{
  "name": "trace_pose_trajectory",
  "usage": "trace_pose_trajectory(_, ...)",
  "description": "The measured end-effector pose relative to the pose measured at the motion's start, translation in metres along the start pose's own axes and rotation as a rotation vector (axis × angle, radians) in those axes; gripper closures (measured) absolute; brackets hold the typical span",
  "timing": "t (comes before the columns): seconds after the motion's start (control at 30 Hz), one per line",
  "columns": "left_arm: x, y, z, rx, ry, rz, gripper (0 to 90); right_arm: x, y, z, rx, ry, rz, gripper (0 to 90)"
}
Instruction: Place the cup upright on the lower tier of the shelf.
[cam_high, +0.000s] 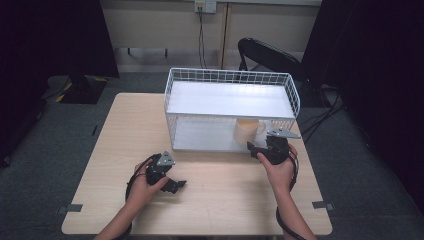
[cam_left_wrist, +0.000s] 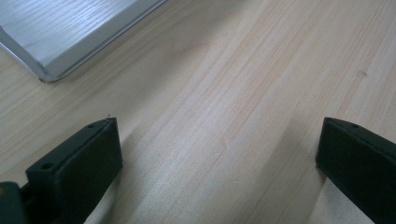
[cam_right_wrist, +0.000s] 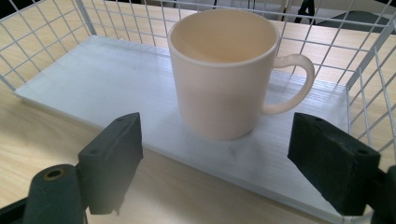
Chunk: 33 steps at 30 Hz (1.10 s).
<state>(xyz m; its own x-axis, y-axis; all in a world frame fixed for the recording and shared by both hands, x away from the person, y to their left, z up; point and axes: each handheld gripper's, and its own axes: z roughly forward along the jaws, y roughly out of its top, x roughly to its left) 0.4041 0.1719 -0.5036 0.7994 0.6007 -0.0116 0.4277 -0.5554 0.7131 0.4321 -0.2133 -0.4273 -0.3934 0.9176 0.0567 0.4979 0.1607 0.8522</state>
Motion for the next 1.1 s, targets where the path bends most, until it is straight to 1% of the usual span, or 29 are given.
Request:
trace_pose_trajectory(0.3, 0.000, 0.000, 0.000, 0.000, 0.000, 0.000, 0.0, -0.002, -0.004, -0.006, 0.013, 0.020, -0.015, 17.3)
trace_pose_trajectory(0.8, 0.000, 0.000, 0.000, 0.000, 0.000, 0.000, 0.0, 0.000, -0.013, -0.012, 0.052, 0.088, -0.048, 17.2)
trace_pose_trajectory(0.93, 0.000, 0.000, 0.000, 0.000, 0.000, 0.000, 0.0, -0.001, -0.015, -0.014, 0.049, 0.099, -0.047, 17.1)
trace_pose_trajectory(1.1, 0.000, 0.000, 0.000, 0.000, 0.000, -0.001, 0.0, -0.002, -0.019, -0.017, 0.061, 0.107, -0.050, 17.1)
